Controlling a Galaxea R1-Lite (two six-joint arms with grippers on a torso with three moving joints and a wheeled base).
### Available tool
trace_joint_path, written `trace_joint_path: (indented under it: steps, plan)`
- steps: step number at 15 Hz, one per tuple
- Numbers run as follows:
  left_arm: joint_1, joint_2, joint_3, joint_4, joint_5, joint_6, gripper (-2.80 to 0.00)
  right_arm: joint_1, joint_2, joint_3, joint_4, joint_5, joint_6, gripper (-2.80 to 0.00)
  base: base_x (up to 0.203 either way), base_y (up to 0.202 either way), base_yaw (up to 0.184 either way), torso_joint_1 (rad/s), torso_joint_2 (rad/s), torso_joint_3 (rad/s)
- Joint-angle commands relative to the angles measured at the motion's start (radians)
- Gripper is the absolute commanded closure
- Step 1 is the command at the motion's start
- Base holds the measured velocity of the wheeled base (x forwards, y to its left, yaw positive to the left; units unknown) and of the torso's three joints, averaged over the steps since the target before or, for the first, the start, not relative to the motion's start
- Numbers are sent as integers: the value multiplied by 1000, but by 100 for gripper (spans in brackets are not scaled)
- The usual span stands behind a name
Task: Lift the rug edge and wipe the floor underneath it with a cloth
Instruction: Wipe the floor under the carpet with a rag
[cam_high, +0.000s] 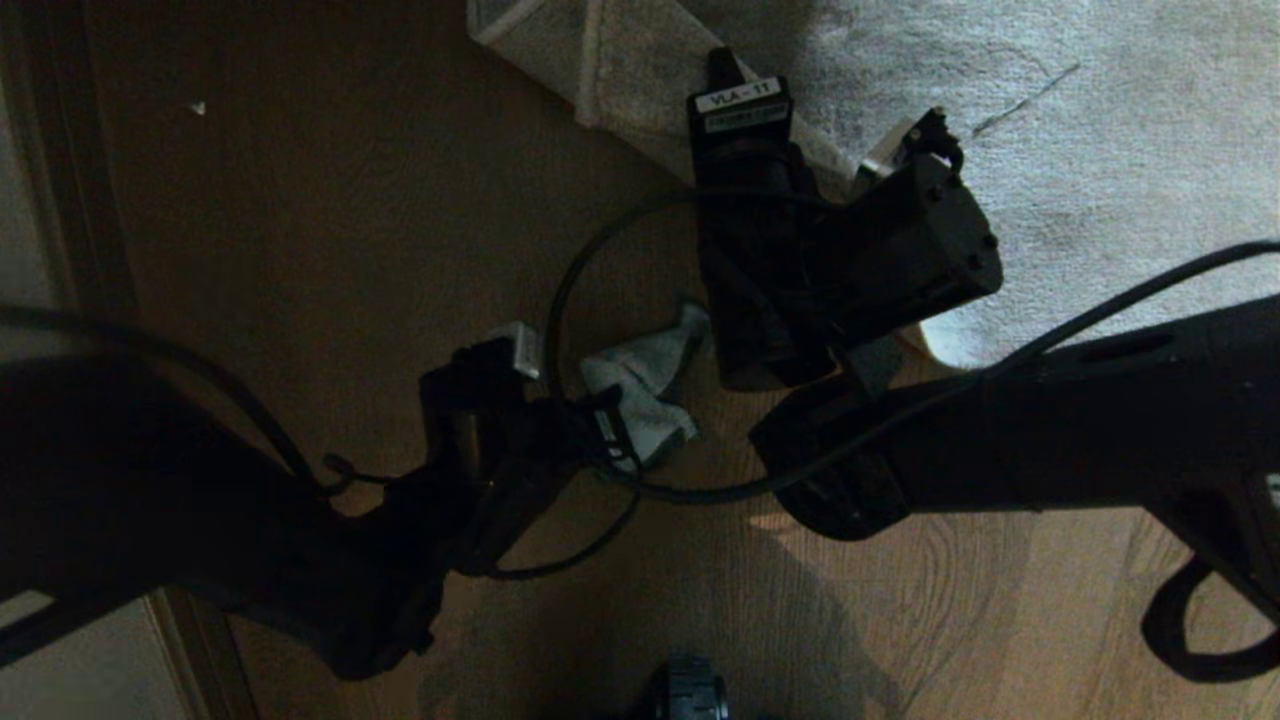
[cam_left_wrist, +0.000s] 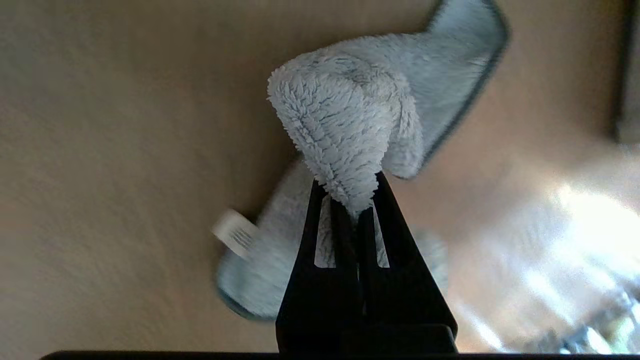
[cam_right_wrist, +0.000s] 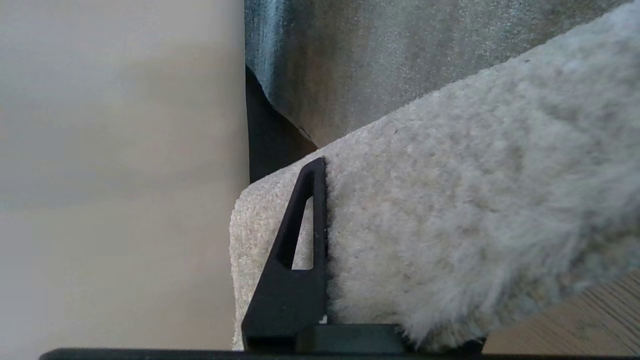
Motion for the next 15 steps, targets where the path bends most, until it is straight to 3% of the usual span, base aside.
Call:
trace_joint_path:
  steps: [1, 6, 15]
  plan:
    - [41, -13, -10, -7, 2, -3, 0, 1, 2, 0, -48, -3, 4, 0, 0, 0, 0, 0, 0, 0]
    - [107, -48, -26, -9, 2, 3, 0, 2, 4, 0, -48, -3, 4, 0, 0, 0, 0, 0, 0, 0]
    - [111, -168, 5, -9, 13, 3, 0, 3, 19, 0, -48, -4, 7, 0, 0, 0, 0, 0, 0, 0]
